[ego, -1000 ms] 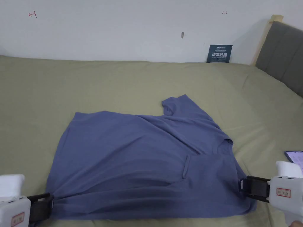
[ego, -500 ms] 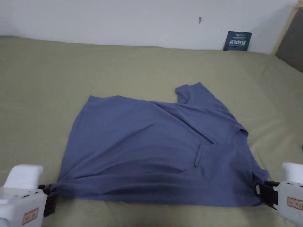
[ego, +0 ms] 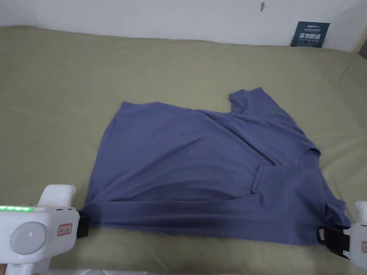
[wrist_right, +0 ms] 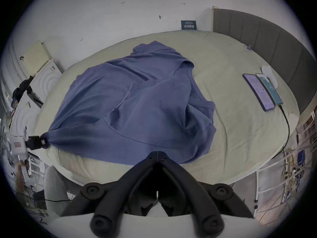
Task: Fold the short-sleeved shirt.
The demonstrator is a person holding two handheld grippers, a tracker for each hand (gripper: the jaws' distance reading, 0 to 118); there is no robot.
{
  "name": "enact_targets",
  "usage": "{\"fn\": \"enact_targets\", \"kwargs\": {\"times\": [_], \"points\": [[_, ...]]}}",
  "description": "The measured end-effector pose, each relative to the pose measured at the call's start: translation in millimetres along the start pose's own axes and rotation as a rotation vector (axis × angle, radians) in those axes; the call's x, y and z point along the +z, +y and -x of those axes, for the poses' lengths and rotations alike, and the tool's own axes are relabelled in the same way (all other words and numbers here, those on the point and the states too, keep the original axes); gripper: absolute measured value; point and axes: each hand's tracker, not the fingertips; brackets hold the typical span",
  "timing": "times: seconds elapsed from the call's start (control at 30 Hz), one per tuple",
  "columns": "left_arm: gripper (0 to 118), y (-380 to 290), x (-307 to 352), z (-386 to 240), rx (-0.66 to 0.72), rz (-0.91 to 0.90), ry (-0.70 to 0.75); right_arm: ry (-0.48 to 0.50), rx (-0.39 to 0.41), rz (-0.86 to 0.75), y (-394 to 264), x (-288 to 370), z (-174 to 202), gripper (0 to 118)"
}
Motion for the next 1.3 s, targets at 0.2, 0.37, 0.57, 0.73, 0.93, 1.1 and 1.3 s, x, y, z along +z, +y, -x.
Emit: {"fn": "enact_targets", "kwargs": {"times": [0.2, 0.37, 0.57, 0.73, 0.93, 1.1, 1.3], "points": [[2, -1, 9, -4, 0.004, -0.025, -0.007, -0.021, 0.001, 0.004, 0, 3, -5, 0], [2, 5, 16, -9, -0.028, -0.032, 0.0, -0.015, -0.029, -0.047, 10, 9, -14, 39], [2, 6, 16, -6, -0.039, -0.031, 0.005, -0.094, 0.026, -0.096, 35, 1, -28, 98], [2, 9, -4, 14, -0.032, -0.014, 0.0, -0.13, 0.07, 0.033, 36, -39, -41, 3], [2, 9, -1, 10, -0.021, -0.011, -0.001, -0.128, 0.014, 0.029, 18, -41, -41, 2], [2, 21, 15, 6, -0.015, -0.04, -0.009, -0.116, 0.012, -0.03, 51, -13, -38, 2], [2, 74, 24, -1, 0.008, -0.092, 0.008, -0.036, -0.135, -0.126, 114, -6, -52, 2]]}}
